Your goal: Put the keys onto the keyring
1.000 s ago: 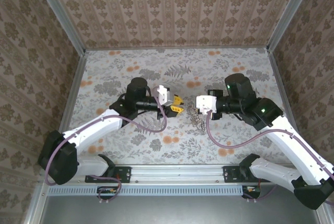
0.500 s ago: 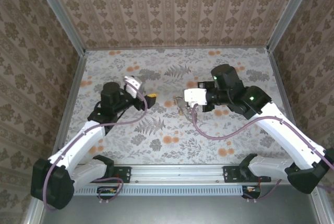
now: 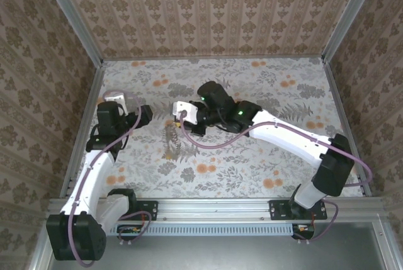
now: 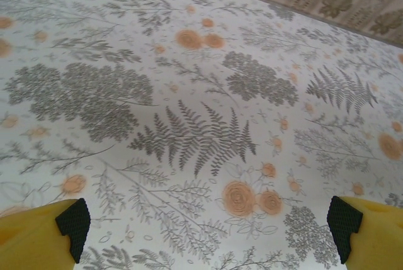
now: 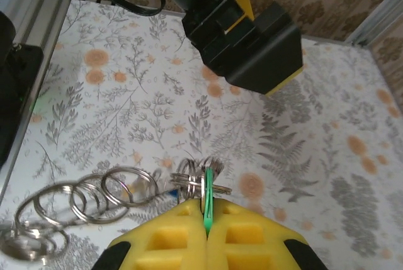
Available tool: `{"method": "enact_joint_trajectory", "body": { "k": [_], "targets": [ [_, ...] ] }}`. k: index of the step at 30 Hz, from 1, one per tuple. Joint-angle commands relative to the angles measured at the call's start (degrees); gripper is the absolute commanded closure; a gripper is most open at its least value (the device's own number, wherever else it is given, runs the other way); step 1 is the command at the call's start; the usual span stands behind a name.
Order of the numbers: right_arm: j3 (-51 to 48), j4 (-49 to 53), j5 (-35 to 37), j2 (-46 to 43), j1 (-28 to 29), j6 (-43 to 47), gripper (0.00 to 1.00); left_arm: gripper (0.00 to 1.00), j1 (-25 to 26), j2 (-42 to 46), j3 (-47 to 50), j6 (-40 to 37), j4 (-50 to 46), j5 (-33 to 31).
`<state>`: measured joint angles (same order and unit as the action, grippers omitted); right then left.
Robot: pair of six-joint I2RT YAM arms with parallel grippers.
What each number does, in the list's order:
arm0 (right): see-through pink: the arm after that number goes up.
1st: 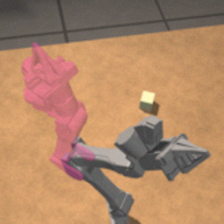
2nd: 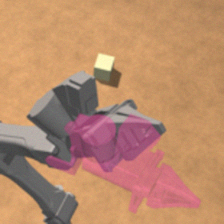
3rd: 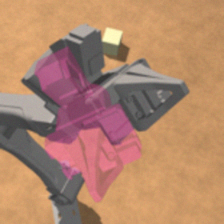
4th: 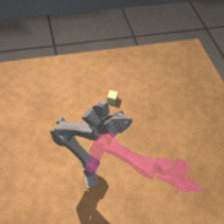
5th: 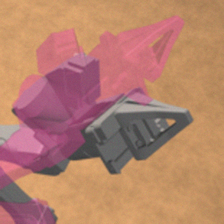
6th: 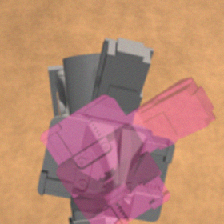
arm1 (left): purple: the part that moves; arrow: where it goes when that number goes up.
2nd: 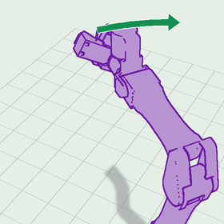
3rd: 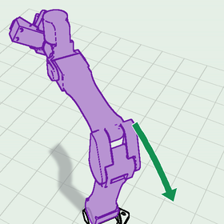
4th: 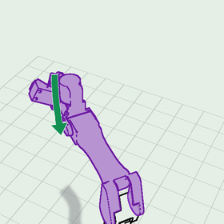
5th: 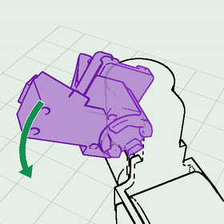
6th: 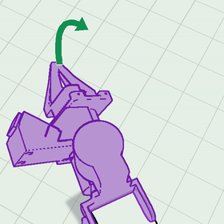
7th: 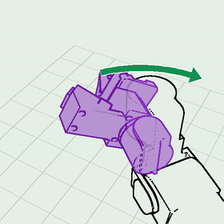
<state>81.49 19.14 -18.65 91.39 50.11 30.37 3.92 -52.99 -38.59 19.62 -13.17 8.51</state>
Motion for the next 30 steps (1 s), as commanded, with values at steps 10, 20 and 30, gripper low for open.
{"method": "enact_joint_trajectory", "body": {
  "k": [10,20,30],
  "targets": [
    [-11.2,-3.4,2.3,2.6,-7.5,-4.8,1.00,0.00,2.8,0.0,1.7,3.7,2.7,-2.7],
    [-24.0,2.4,11.1,-2.4,-18.8,1.8,1.00,0.00,7.2,-4.6,2.0,2.9,6.1,-3.3],
    [-29.1,11.1,15.4,-3.0,-22.9,7.5,0.99,0.00,9.6,-12.6,-1.1,1.6,6.4,-1.2]
  ]
}}
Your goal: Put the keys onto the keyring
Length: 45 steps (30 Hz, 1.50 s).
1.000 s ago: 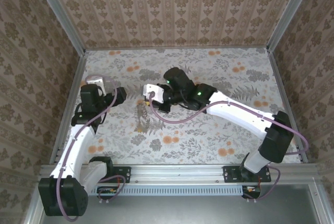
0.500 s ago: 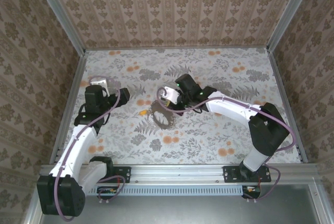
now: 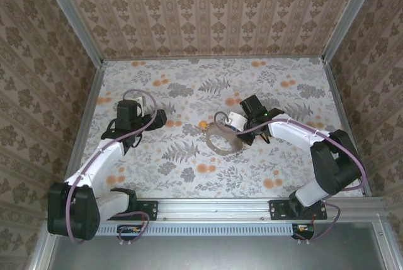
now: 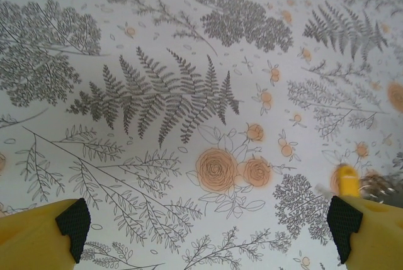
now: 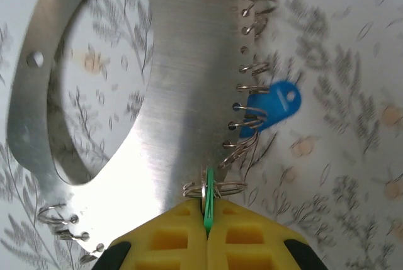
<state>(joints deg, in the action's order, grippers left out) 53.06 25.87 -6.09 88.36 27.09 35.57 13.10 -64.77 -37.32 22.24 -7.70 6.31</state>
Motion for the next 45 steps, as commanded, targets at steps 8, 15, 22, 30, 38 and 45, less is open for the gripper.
{"method": "enact_joint_trajectory", "body": {
  "k": [8,15,22,30,38,45],
  "targets": [
    [1.3,12.0,13.7,6.4,-2.7,-0.7,0.95,0.00,1.5,-3.1,-2.6,-3.2,1.7,0.7],
    [2.1,14.4,15.7,7.3,-3.9,0.3,0.83,0.00,1.8,-2.9,-1.4,-4.6,2.4,-2.1],
    [2.1,13.4,15.2,4.2,-5.7,-0.4,0.63,0.00,1.8,4.1,2.1,-6.2,3.0,-15.0],
    [-3.6,-2.1,2.6,-16.4,-11.8,-7.7,0.44,0.00,1.9,9.6,1.2,-13.0,-1.0,-23.9],
    [-16.7,-29.0,-1.1,-43.4,-16.6,-22.6,0.00,0.00,3.8,15.2,6.2,-25.0,9.5,-18.2],
    [-32.3,-48.5,12.2,-49.8,-16.8,-32.3,0.00,0.00,0.8,8.5,16.0,-30.3,28.8,-13.6]
  ]
}}
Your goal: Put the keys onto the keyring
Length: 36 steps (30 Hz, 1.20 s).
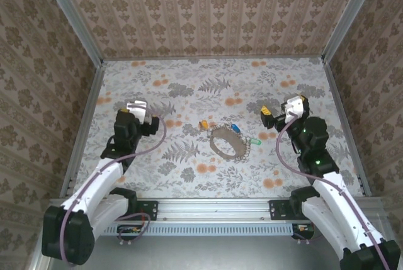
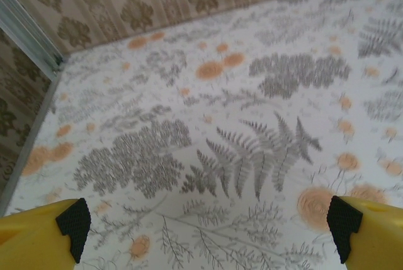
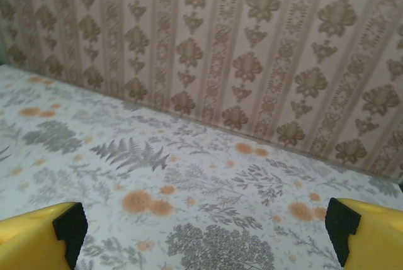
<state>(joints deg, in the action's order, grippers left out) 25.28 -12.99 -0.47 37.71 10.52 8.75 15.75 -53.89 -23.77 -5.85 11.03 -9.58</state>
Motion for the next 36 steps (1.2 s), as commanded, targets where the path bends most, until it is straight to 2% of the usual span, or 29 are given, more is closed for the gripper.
{"method": "enact_joint_trajectory", "body": {
  "k": [1,6,10,15,18,21,23,24,26,31,36],
  "targets": [
    [-6.6,-11.7,8.5,1.7,-0.4,-6.1,0.00,0.00,-2.9,-4.2,2.9,-1.6,11.5,3.1],
    [-14.7,-25.3,15.7,9.6,-2.2,-8.6,0.00,0.00,-3.7,-11.9,4.1,-6.5,18.3,2.2],
    [-16.0,-34.5,12.2,22.5,-5.6,-9.3,0.00,0.00,-5.9,-17.2,6.1,-3.6,28.1,4.6],
    [-13.1,-46.5,9.3,37.5,-8.0,-10.5,0.00,0.00,-7.7,-21.7,4.0,-1.9,31.6,5.5],
    [-10.9,-47.4,8.0,44.1,-9.8,-12.3,0.00,0.00,-9.6,-26.1,3.6,-3.2,35.7,8.7],
    [-10.9,-55.7,6.2,51.5,-10.5,-12.5,0.00,0.00,-12.6,-29.5,4.2,-0.3,40.0,11.0],
    [-8.7,-46.7,5.5,48.9,-10.5,-12.4,0.00,0.00,-14.1,-33.8,5.0,0.5,45.3,12.3],
    [-7.5,-45.3,5.4,49.2,-10.5,-12.3,0.00,0.00,-14.3,-35.6,4.5,0.1,48.3,12.7],
    [-5.5,-42.5,4.4,50.0,-10.5,-11.8,0.00,0.00,-14.6,-34.3,0.7,1.9,38.2,10.7],
    [-2.2,-36.5,7.6,50.1,-10.1,-12.4,0.00,0.00,-14.9,-34.4,0.0,2.9,36.9,8.8],
    [-2.4,-36.7,7.6,49.8,-9.2,-11.4,0.00,0.00,-14.8,-34.3,0.3,2.8,37.4,8.9]
  ]
}}
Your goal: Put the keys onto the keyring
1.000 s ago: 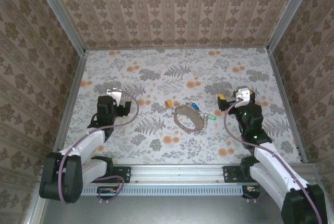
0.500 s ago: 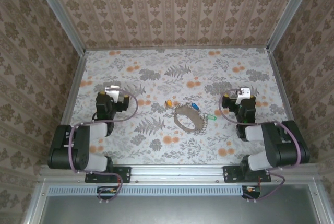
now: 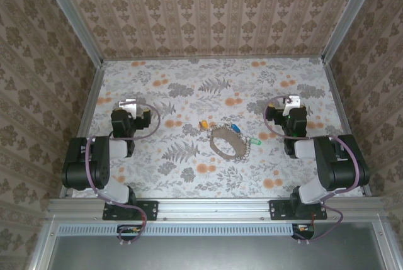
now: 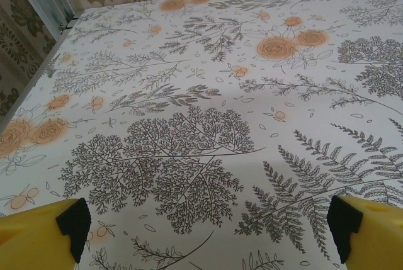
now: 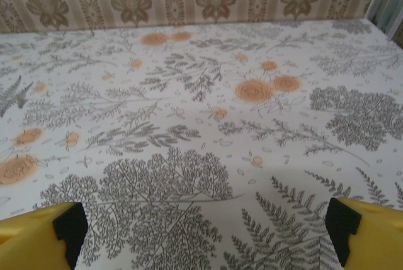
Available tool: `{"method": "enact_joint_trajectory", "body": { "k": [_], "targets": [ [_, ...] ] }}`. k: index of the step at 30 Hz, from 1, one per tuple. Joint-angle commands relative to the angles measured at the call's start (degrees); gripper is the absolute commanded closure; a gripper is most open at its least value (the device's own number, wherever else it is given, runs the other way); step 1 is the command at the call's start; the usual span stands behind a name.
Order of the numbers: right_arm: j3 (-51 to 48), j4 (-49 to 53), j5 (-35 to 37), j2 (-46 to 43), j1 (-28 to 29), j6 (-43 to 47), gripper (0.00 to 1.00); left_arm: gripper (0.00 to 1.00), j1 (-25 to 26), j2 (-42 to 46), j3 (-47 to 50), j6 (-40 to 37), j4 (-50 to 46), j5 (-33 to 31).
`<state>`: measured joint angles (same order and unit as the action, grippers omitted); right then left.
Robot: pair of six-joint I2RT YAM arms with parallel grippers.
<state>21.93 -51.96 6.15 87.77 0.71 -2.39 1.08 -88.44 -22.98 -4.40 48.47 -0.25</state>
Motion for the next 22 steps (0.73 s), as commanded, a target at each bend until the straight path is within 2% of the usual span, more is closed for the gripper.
{"method": "enact_joint_trajectory", "body": {
  "k": [1,22],
  "targets": [
    [1.0,2.3,1.0,-0.2,0.5,-0.2,0.00,0.00,-0.2,0.3,-0.6,1.4,-0.2,-0.5],
    [1.1,2.6,0.2,-0.2,0.5,-0.1,0.00,0.00,0.1,0.5,-0.4,1.3,0.1,-0.8]
  ]
}}
